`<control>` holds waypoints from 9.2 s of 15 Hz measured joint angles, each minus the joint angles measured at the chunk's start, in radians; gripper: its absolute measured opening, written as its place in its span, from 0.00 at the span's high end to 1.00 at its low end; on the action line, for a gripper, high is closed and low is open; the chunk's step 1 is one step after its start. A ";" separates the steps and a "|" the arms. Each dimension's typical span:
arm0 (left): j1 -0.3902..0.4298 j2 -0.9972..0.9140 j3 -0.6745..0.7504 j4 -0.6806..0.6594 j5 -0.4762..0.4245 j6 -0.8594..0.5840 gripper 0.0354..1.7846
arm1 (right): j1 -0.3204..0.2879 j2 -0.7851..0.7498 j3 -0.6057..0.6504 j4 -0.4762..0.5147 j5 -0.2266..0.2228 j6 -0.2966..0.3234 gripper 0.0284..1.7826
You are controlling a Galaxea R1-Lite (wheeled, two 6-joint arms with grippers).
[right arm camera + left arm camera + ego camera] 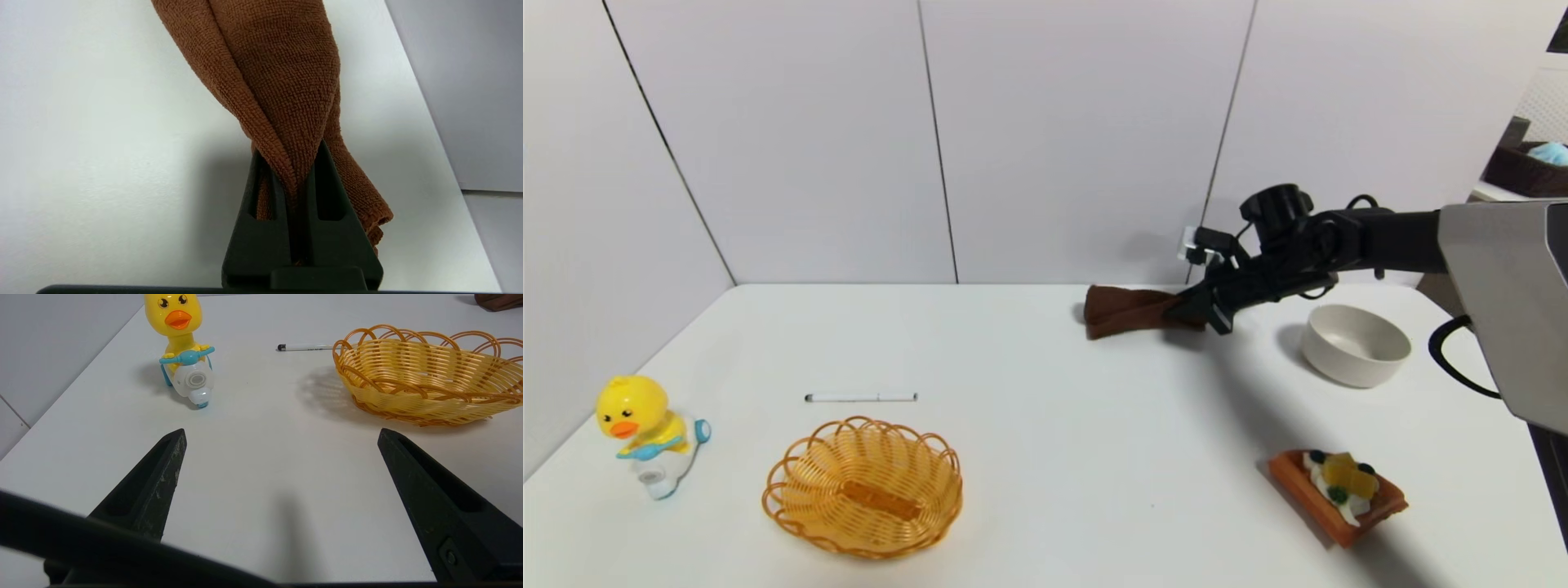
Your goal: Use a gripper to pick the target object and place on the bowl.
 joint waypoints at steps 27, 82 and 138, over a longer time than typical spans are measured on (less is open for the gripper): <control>0.000 0.000 0.000 0.000 0.000 0.000 0.06 | -0.584 -0.430 0.156 0.270 0.034 -0.121 0.93; 0.000 0.000 0.000 0.000 0.000 0.000 0.06 | -0.670 -0.455 0.207 0.321 0.146 -0.150 0.09; 0.000 0.000 0.000 0.000 0.000 0.000 0.06 | -0.136 -2.373 1.972 -0.425 -0.587 0.848 0.05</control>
